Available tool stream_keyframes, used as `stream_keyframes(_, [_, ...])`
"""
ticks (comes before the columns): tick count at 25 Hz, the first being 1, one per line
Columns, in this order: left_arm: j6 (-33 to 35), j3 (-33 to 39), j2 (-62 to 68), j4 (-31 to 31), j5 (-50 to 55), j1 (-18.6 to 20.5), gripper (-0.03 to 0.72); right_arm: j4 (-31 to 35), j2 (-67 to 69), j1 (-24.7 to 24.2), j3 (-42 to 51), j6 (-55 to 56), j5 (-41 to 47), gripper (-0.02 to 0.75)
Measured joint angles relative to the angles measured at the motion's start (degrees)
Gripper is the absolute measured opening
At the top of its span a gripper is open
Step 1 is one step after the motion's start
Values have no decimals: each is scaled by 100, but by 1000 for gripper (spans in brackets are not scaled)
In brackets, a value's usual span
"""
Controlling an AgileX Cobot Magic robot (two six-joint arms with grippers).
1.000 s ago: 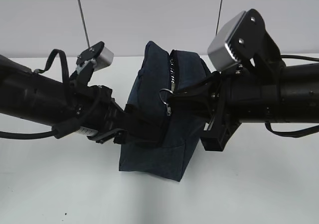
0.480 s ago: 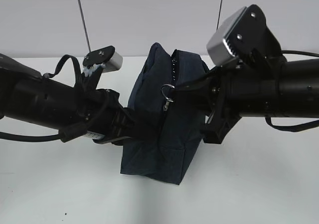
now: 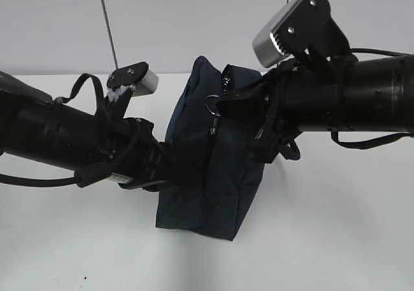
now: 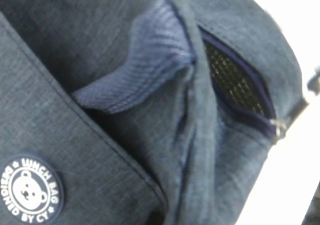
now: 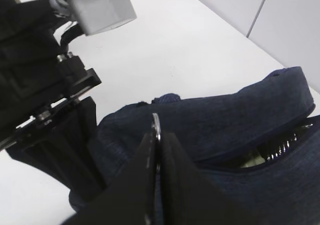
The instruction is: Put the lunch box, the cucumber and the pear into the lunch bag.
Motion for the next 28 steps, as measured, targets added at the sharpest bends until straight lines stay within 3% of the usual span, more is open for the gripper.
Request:
stream_keyframes(14, [0, 109, -13, -101, -35, 0, -4, 0, 368, 10, -383, 6, -243, 6])
stream_keyframes(23, [0, 153, -13, -377, -79, 0, -2, -391, 159, 10, -383, 808, 434, 6])
stream_keyframes(28, [0, 166, -13, -439, -79, 0, 80, -823, 83, 10, -371, 1319, 674, 6])
